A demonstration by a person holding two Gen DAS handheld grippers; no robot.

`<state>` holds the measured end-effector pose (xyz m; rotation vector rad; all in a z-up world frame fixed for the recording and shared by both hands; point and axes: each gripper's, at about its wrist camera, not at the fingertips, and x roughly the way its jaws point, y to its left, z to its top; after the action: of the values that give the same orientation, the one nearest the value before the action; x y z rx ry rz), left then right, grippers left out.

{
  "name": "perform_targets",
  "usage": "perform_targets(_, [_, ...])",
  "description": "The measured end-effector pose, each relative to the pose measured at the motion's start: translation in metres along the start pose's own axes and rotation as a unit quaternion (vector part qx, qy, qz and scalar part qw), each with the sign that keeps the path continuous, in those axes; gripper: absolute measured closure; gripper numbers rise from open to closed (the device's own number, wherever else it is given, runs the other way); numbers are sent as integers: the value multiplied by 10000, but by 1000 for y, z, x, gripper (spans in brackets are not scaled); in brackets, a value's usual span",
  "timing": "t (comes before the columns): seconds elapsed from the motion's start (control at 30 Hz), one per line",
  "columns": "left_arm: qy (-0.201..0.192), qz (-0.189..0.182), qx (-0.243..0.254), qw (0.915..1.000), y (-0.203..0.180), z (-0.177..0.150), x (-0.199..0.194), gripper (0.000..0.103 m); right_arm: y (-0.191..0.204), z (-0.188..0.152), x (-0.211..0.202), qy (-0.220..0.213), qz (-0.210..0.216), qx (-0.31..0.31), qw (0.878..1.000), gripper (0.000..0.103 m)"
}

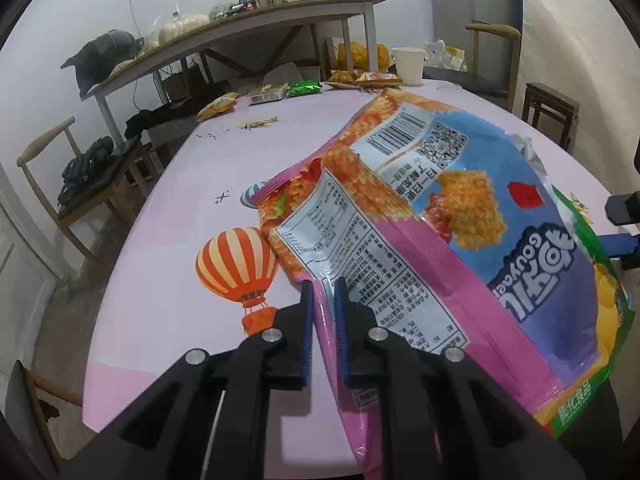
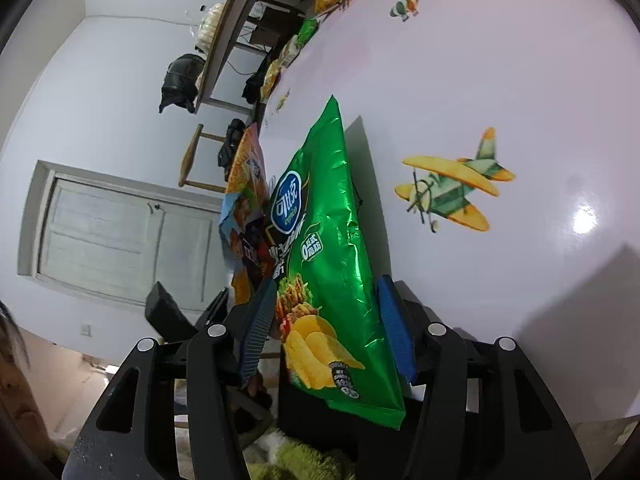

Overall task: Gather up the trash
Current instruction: 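Lift and carry both snack bags over the blue wastebasket with both tools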

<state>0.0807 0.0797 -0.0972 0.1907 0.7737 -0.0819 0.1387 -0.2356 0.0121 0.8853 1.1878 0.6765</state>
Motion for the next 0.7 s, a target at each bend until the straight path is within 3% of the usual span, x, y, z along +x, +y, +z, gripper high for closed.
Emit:
perform_targets(0.17, [-53,1,-18,10000,-2,0,0,94,5,2,14,-39,-297,-92,9995,74])
perform_targets(0.23, [-50,-39,-61,10000,1,1,1,95,6,0,15,-78,-322,-101,9994,89])
perform_targets(0.33, [-86,-208,-265,9994,8,4,-4,97,8,-2,9,-266,-238,-133,9993,97])
perform_targets(0.7, [-1063,-723,-257,9914,-8,46,-60,101,12,-25,-84,-1591,-311,-256,9864,102])
